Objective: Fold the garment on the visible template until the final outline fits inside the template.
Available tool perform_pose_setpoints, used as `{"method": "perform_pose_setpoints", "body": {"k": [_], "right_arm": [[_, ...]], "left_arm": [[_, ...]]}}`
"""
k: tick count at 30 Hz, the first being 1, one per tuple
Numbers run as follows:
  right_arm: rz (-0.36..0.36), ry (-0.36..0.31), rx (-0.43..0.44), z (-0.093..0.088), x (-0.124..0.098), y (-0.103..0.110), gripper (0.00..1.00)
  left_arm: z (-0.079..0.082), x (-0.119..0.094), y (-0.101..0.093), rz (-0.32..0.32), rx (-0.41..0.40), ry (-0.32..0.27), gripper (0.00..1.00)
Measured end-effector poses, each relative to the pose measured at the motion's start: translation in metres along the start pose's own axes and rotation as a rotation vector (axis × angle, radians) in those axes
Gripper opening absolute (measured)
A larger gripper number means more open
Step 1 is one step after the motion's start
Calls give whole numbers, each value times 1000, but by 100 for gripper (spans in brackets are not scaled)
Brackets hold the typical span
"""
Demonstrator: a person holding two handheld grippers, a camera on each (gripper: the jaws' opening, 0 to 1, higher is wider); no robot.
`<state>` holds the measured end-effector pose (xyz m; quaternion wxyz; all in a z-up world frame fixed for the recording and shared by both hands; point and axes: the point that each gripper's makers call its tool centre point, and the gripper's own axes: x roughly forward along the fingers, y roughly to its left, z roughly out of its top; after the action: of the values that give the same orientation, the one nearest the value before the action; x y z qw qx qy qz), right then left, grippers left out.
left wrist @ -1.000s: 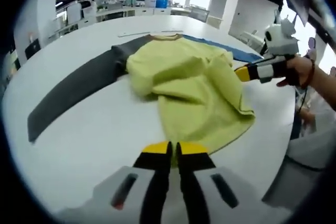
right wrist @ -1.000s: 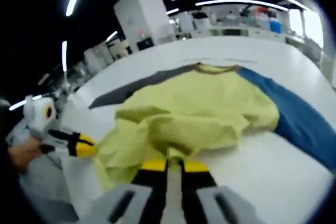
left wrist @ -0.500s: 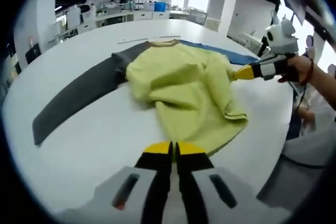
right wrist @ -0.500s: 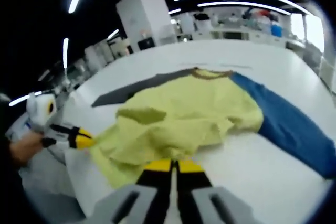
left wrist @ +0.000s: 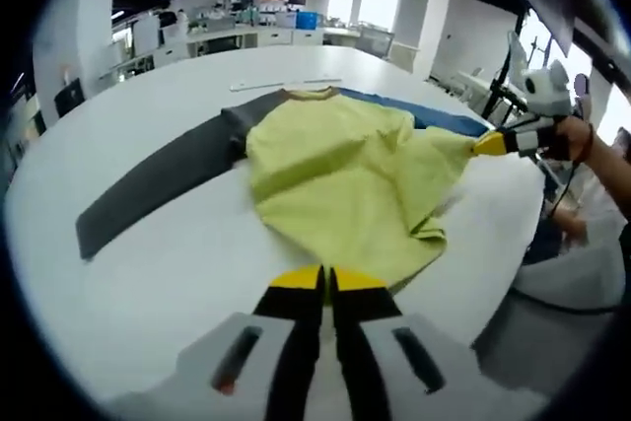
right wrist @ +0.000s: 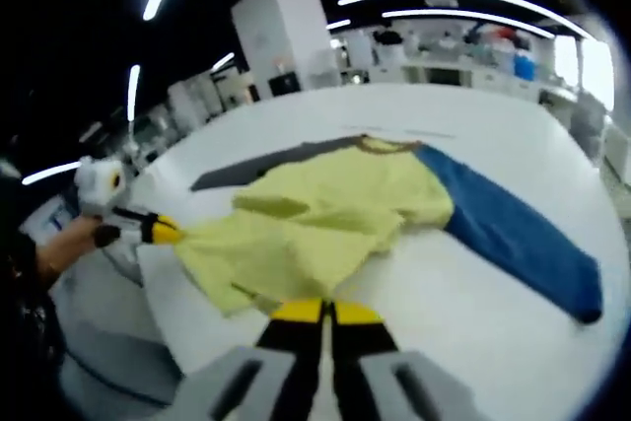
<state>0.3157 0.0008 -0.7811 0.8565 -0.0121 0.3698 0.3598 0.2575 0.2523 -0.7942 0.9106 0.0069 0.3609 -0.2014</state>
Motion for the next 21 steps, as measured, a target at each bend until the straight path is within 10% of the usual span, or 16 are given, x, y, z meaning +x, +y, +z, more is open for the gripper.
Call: {"method": "perform_pose_setpoints", "body": {"k": [21], "right_arm": [[-138,49,179,-58,-58,-14,0]], "left_arm": [[-8,-31,9,-3,-88,-17,0]]}}
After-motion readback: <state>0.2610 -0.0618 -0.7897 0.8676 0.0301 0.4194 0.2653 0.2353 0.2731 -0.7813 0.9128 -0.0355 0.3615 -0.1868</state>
